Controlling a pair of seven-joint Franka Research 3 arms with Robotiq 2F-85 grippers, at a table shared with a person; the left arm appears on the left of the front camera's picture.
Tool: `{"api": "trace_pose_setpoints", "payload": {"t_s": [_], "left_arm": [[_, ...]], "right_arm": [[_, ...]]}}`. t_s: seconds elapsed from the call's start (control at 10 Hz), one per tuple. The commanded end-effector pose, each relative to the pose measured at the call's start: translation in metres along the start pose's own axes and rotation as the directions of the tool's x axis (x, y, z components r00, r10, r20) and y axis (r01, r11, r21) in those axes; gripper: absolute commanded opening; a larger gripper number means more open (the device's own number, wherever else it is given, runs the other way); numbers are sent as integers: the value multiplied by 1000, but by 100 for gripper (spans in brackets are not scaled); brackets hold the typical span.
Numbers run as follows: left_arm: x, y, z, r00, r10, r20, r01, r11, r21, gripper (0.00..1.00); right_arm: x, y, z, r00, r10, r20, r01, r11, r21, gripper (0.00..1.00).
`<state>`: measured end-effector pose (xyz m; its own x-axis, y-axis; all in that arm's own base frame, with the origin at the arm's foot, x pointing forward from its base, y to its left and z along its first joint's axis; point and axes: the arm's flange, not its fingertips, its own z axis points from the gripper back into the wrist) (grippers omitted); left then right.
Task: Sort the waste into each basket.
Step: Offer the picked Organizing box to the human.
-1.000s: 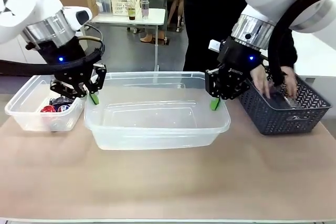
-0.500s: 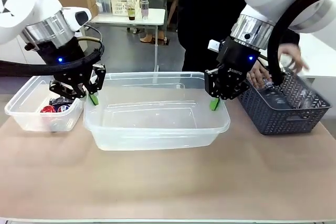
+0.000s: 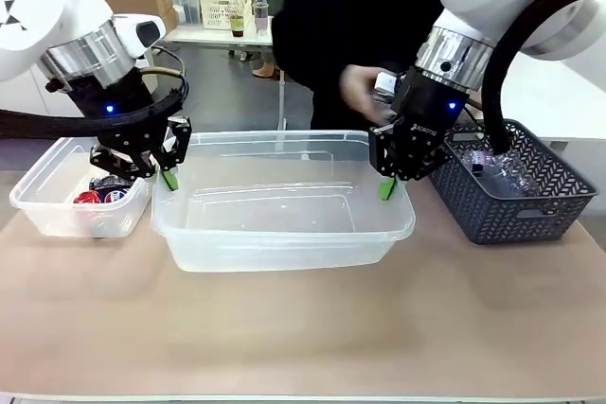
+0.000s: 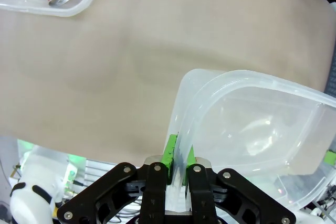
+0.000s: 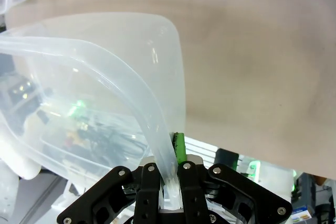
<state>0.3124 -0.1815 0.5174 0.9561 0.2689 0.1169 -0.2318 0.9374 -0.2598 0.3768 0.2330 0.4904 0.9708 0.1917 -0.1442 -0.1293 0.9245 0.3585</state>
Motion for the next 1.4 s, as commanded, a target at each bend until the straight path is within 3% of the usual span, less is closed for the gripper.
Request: {"api": "trace_pose_setpoints", "payload": {"t_s": [0.0, 1.3], "left_arm": [[5, 4, 4, 999, 35, 30, -35, 999, -15, 0], [5, 4, 4, 999, 35, 30, -35, 999, -15, 0]], "right_arm": [[-4, -1, 0, 1000, 6, -16, -6, 1000, 0, 0], [-4, -1, 0, 1000, 6, -16, -6, 1000, 0, 0]]}}
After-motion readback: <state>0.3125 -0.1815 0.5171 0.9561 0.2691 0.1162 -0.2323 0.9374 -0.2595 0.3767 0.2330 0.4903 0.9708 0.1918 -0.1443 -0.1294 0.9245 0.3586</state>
